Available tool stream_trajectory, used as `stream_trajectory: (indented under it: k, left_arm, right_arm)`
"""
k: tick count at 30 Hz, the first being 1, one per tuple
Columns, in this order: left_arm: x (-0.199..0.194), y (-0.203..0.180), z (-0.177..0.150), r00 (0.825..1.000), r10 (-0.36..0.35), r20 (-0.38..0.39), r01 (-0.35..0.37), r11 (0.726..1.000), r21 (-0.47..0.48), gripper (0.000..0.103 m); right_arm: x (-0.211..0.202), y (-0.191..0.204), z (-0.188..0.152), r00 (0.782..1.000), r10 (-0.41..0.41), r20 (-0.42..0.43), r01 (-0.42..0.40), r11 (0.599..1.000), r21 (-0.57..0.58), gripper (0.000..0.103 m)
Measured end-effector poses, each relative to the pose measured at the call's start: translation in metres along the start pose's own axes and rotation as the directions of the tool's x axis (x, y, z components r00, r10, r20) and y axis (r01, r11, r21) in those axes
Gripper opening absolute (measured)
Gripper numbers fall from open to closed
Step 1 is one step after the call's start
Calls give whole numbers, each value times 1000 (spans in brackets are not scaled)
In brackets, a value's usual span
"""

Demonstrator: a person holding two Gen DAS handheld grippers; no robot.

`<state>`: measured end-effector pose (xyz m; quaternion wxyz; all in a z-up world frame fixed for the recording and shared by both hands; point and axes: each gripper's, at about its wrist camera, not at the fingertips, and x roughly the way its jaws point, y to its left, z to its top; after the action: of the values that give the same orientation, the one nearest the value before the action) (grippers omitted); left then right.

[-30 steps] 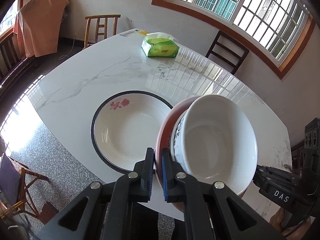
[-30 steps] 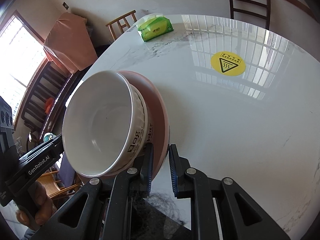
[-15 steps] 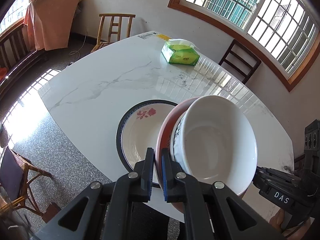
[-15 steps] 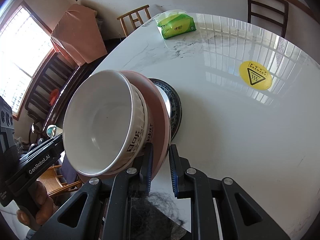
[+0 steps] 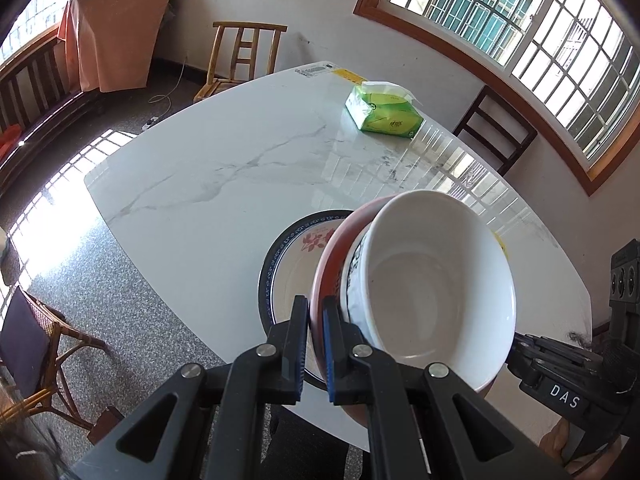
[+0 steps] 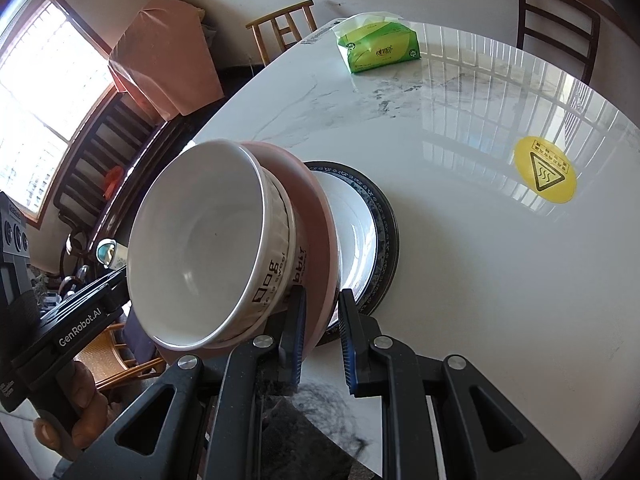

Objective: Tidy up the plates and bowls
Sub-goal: 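Lift the pink bowl stack with both grippers and carry it over the plates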

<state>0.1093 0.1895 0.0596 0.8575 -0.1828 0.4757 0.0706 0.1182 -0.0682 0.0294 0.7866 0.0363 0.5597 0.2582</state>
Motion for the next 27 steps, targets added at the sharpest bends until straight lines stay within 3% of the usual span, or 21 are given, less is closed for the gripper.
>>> stream_trajectory:
  k: [27]
  left_arm:
    - [39,16,9,998,10,-65,-11,1000,-19,5]
  right_arm:
    - [22,4,15,999,-5,-36,5,1000,2,17]
